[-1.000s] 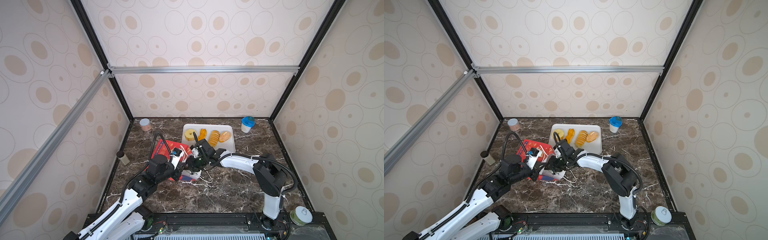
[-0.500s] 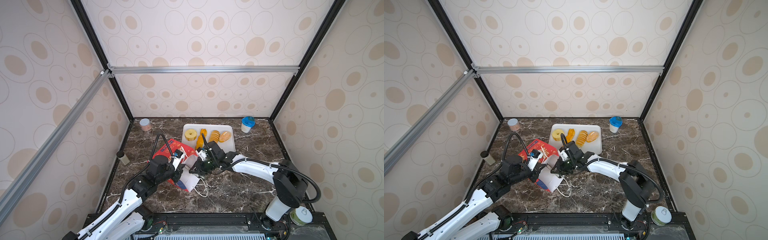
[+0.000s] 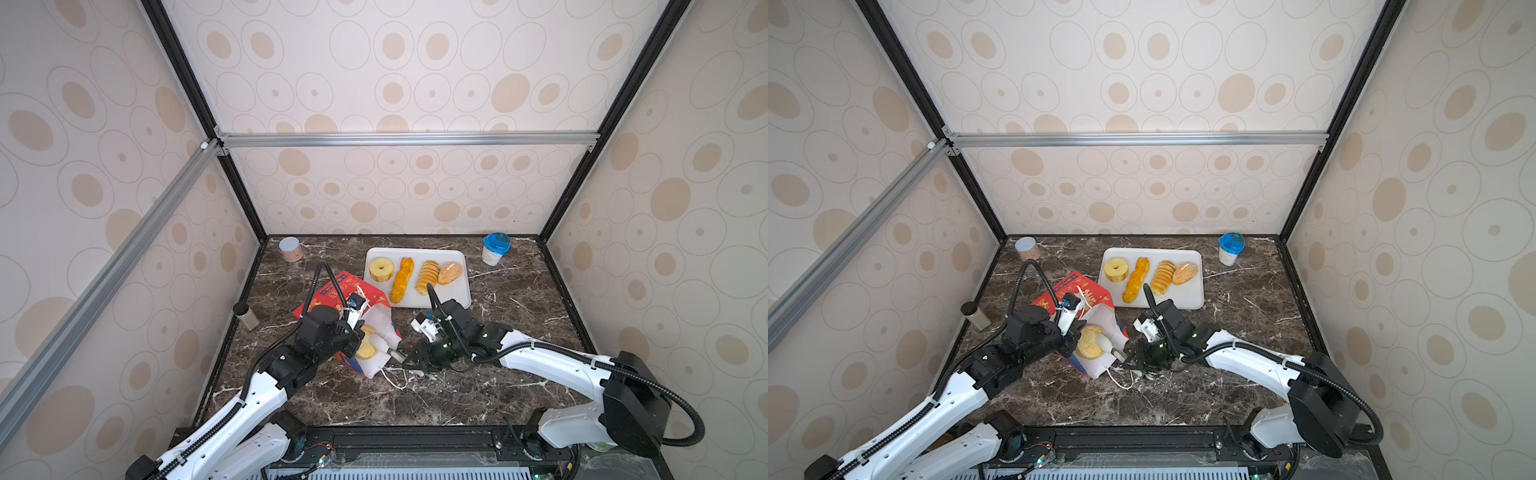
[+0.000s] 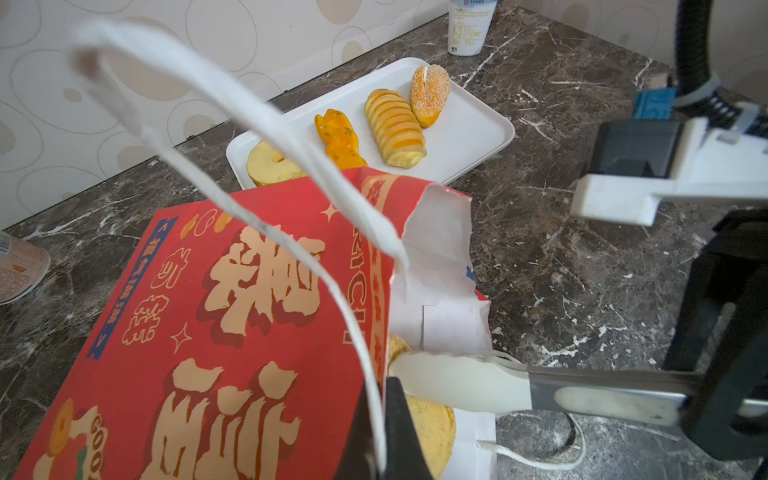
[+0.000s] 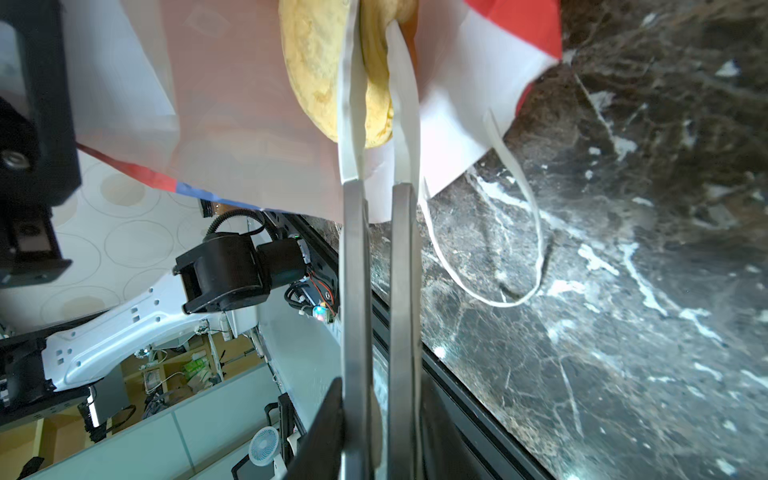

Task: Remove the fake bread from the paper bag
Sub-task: 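Pinch the round flat bread inside the bag with the tongs, then pull the round flat bread out and lower it onto the white tray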

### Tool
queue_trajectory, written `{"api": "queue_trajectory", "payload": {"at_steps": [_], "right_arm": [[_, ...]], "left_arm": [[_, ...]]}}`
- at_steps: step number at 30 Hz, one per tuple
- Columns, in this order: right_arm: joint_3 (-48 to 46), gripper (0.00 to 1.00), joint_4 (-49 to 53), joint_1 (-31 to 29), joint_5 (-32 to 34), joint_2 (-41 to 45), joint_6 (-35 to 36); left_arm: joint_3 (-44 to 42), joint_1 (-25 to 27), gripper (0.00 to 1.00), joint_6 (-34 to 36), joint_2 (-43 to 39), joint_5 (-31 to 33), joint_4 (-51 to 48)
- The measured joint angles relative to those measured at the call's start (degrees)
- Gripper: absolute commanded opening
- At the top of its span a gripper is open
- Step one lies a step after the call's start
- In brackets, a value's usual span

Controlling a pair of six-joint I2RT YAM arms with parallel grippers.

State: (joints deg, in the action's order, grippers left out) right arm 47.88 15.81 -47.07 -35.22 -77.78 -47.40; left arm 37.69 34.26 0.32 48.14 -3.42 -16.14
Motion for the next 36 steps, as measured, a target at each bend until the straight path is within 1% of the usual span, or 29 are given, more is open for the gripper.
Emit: {"api": "queue_trajectory", "payload": {"at_steps": [5,11,16,19,22,25,27,30,34,36], "right_arm": [[0.46,0.00,3.67,0.00,-0.13,2.21,2.54],[5.55,0.00,10.29,0.57,-0.11,3.78,6.03],[7.96,0.00,15.61,4.74,-0.59,7.67,8.41],[8.17,0.00,19.23,9.31,-1.29,11.23,9.88],[8.15,0.00,21.86,15.67,-2.82,14.95,10.88],[8.15,0.00,22.82,24.79,-5.18,17.14,12.20],[8.09,0.00,22.77,30.99,-5.51,16.61,13.35],[6.56,0.00,22.05,38.66,-6.08,13.70,14.73],[1.03,0.00,19.10,46.62,-6.56,10.01,14.88],[-0.04,0.00,18.88,48.68,-6.60,7.74,15.08]], "left_arm": [[0.00,0.00,0.00,-2.49,1.68,4.24,1.49],[0.20,-1.01,0.00,-4.90,4.70,9.99,3.63],[1.42,-3.91,0.00,-7.85,6.75,14.71,5.77],[2.10,-6.51,0.00,-9.79,7.61,17.38,6.91],[2.10,-8.61,0.00,-11.15,7.39,18.86,8.07],[2.10,-9.88,0.00,-11.50,6.51,18.25,9.29],[2.01,-10.19,0.00,-11.45,5.35,16.52,10.10],[1.14,-10.21,0.00,-10.97,2.84,13.64,11.08],[-0.76,-10.29,0.00,-10.27,-1.07,11.19,11.04],[-1.62,-10.45,0.00,-9.66,-2.47,9.79,10.95]]}}
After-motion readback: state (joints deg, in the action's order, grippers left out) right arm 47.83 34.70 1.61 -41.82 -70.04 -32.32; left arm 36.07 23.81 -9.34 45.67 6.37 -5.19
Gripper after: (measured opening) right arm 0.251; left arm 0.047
